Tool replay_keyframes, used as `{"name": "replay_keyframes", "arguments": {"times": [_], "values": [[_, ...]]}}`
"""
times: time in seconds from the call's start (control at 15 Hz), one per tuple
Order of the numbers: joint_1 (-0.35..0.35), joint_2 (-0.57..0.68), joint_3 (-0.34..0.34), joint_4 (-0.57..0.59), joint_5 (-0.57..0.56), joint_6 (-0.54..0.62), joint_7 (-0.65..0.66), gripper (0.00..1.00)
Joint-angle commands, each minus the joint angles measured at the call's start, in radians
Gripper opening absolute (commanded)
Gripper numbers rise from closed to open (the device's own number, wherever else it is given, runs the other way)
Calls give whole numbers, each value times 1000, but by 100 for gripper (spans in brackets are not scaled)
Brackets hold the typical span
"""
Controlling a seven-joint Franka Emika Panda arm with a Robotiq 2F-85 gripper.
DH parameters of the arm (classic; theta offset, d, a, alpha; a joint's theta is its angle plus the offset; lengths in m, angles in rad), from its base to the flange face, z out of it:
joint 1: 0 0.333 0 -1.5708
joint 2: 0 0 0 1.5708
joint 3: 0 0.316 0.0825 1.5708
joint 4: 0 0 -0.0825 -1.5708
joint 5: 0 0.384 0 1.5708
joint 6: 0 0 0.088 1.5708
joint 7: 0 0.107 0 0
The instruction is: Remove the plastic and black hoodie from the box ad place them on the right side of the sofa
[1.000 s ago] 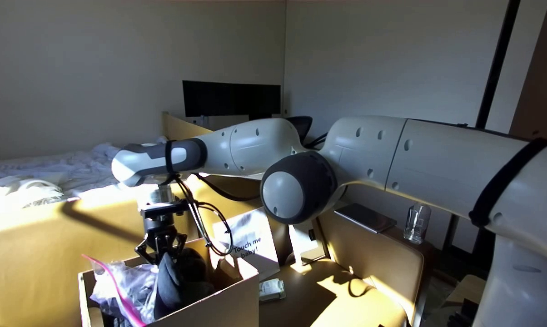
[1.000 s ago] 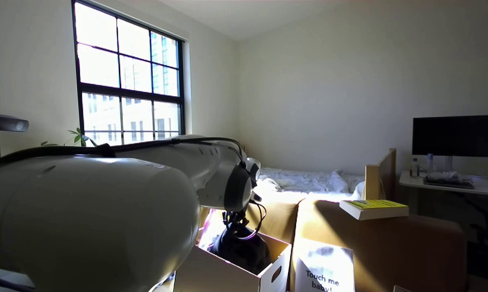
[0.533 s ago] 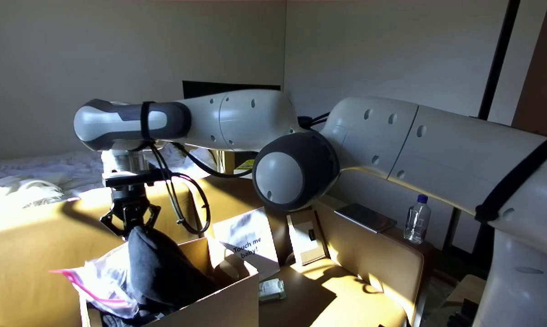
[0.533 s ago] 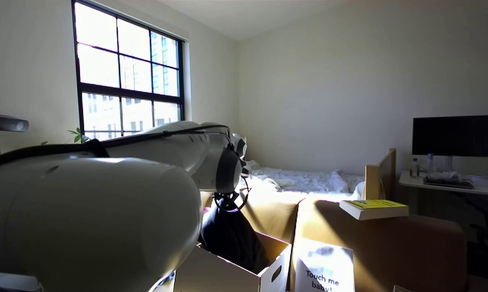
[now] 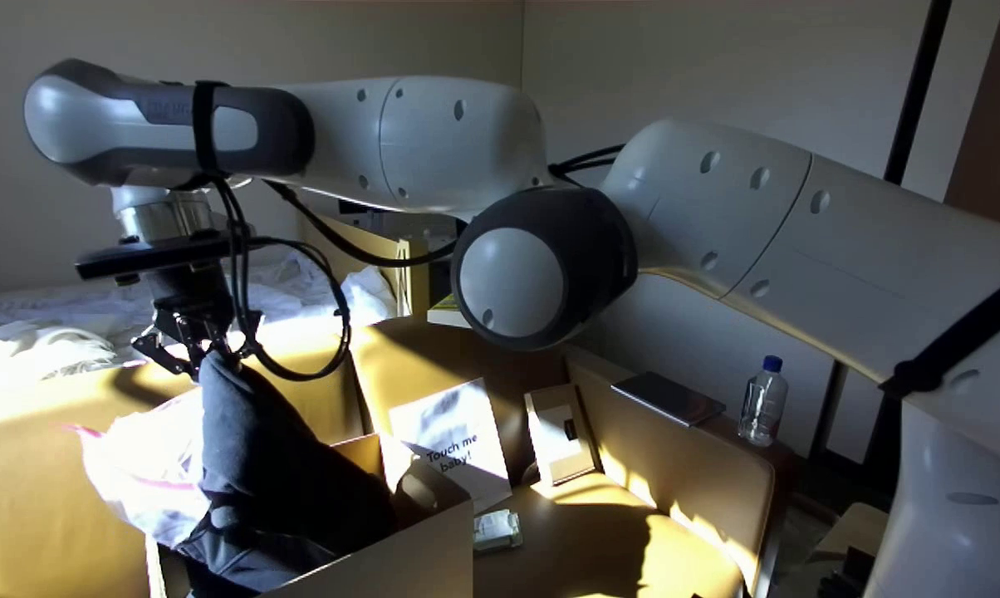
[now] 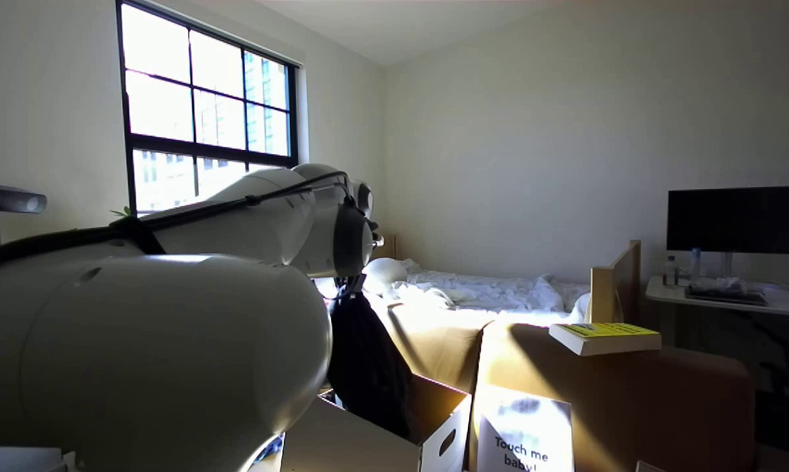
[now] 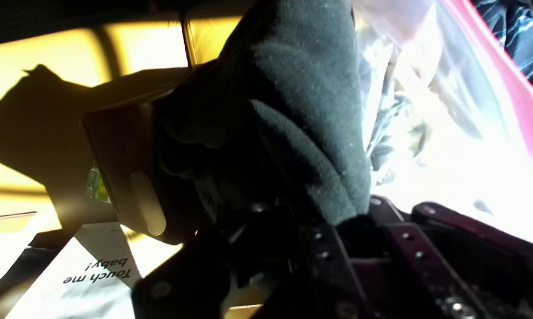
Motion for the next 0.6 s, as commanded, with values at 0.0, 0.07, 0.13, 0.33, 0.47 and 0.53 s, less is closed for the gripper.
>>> {"name": "replay_keyframes", "arguments": {"times": [0.0, 0.07, 0.13, 0.33, 0.47, 0.53], "values": [[-1, -119, -14, 1, -28, -81, 96, 5], [-1, -143, -17, 3, -30, -90, 114, 5], [-1, -169, -21, 5, -34, -92, 129, 5], [6, -249, -26, 9, -49, -117, 150, 5], [5, -305, -35, 10, -56, -101, 214, 4], [5, -333, -40, 11, -64, -111, 237, 4]]}}
